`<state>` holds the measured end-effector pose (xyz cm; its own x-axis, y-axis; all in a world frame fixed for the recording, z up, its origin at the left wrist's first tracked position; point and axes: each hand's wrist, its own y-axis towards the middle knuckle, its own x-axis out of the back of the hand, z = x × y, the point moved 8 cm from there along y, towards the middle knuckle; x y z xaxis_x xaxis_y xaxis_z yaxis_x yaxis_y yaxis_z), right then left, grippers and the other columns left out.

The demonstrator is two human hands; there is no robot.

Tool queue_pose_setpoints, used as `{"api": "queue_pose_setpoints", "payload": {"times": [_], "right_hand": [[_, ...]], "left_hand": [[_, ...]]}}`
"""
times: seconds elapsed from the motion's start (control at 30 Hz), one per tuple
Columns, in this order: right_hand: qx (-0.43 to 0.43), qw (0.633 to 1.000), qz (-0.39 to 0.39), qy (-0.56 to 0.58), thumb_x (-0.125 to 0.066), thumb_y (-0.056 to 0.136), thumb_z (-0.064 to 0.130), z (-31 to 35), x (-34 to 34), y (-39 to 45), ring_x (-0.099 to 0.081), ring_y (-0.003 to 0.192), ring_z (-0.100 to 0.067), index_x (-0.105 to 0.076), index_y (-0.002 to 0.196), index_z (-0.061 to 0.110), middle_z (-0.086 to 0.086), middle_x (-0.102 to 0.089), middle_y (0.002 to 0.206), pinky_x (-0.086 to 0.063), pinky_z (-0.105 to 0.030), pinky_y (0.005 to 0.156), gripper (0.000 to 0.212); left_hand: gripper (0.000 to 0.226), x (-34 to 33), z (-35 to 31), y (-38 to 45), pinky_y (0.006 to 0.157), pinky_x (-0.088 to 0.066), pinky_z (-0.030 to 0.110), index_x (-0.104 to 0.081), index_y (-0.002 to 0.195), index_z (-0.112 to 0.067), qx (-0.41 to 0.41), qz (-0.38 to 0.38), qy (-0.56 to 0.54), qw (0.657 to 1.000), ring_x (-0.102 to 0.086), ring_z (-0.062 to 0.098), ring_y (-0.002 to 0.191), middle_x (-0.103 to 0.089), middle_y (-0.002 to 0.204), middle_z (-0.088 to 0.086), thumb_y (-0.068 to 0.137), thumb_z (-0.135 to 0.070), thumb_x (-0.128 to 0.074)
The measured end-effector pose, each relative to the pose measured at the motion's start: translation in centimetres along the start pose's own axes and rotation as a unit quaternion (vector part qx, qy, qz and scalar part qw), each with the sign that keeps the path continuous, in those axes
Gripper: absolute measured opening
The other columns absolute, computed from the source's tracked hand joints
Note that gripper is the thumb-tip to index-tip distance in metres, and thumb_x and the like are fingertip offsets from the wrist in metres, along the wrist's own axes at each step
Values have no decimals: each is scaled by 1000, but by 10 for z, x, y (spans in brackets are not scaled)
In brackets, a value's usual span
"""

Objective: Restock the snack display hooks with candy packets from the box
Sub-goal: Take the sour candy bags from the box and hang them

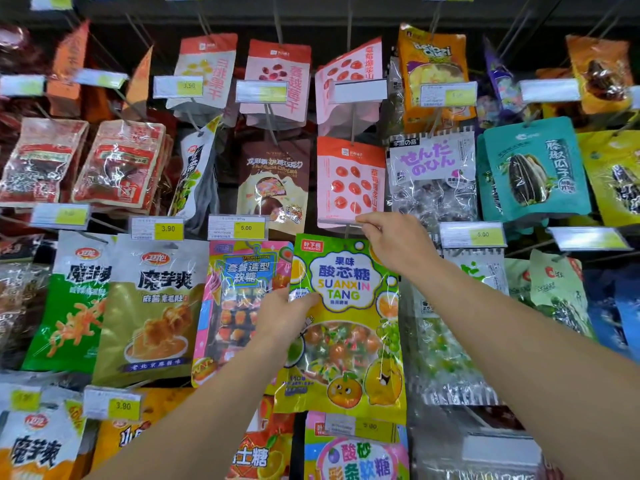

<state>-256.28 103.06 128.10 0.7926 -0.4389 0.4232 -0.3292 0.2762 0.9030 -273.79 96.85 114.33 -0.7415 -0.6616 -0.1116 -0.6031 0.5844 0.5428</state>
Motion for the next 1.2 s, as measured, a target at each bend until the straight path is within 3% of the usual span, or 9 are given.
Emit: {"api": "queue_pose_setpoints", "payload": {"times": [0.07, 0.13, 0.27, 0.53, 0.7, 0.8, 0.93, 1.07, 1.2], "right_hand": [[-1, 1000, 4, -1, -47, 101, 32, 0, 0, 0, -61, 113, -29, -64, 128, 30, -4, -68, 125, -52, -38, 92, 32], [-3, 1000, 5, -1, -47, 102, 31, 0, 1, 0, -61, 114, -29, -64, 129, 29, -4, -68, 126, -51, -38, 92, 32], [0, 1000, 4, -3, -47, 103, 29, 2, 3, -2, -62, 112, -25, -64, 129, 27, 0, -71, 119, -49, -34, 88, 32], [4, 1000, 4, 0, -47, 102, 30, 0, 1, 0, -61, 113, -29, -65, 128, 29, -3, -69, 123, -51, -38, 92, 32], [3, 1000, -6, 11, -46, 101, 31, -1, 1, 4, -61, 113, -29, -66, 126, 29, -2, -69, 123, -51, -41, 93, 32], [3, 1000, -8, 13, -46, 102, 32, 1, 0, 4, -64, 106, -29, -66, 126, 28, -1, -69, 123, -53, -41, 91, 32], [6, 1000, -7, 6, -47, 101, 33, 0, 1, 3, -61, 114, -29, -66, 126, 28, -3, -69, 123, -52, -43, 94, 31], [1, 1000, -4, 16, -47, 101, 33, -1, -1, 2, -63, 111, -28, -66, 126, 29, -3, -70, 120, -53, -42, 91, 32], [4, 1000, -10, 30, -50, 99, 33, 0, -2, -1, -63, 110, -28, -65, 127, 28, -1, -71, 120, -52, -45, 91, 32]], "left_hand": [[17, 0, -3, 5, 91, -35, 36, -55, 98, -18, 13, -9, 0, 1000, -50, 22, 102, -53, 103, -6, 90, -25, -68], [26, -1, -7, 8, 79, -34, 35, -47, 76, -17, 24, -13, 3, 1000, -44, 17, 78, -49, 83, -3, 89, -25, -68], [33, -4, -13, 13, 73, -35, 36, -45, 74, -12, 38, -22, 38, 998, -43, 16, 69, -48, 80, 2, 85, -29, -71], [31, -4, -15, 14, 78, -40, 37, -60, 93, -2, 76, -21, 56, 995, -58, 31, 90, -64, 100, 18, 81, -27, -74], [31, -1, -23, 15, 78, -41, 36, -61, 98, -2, 88, -19, 51, 995, -58, 29, 94, -64, 96, 12, 83, -26, -74], [24, 2, -26, 16, 73, -43, 34, -64, 94, -3, 91, -11, 59, 994, -61, 26, 84, -67, 96, 13, 84, -23, -73], [16, 5, -21, 13, 55, -40, 27, -63, 92, -6, 97, -3, 66, 993, -53, 16, 68, -61, 79, 5, 87, -20, -70], [20, -2, -26, 10, 68, -40, 32, -57, 80, -9, 86, 10, 67, 994, -51, 14, 69, -61, 82, 5, 86, -22, -72], [19, -12, -26, 5, 71, -38, 33, -56, 89, -11, 95, 27, 34, 994, -44, 12, 64, -50, 75, 0, 88, -24, -70]]}}
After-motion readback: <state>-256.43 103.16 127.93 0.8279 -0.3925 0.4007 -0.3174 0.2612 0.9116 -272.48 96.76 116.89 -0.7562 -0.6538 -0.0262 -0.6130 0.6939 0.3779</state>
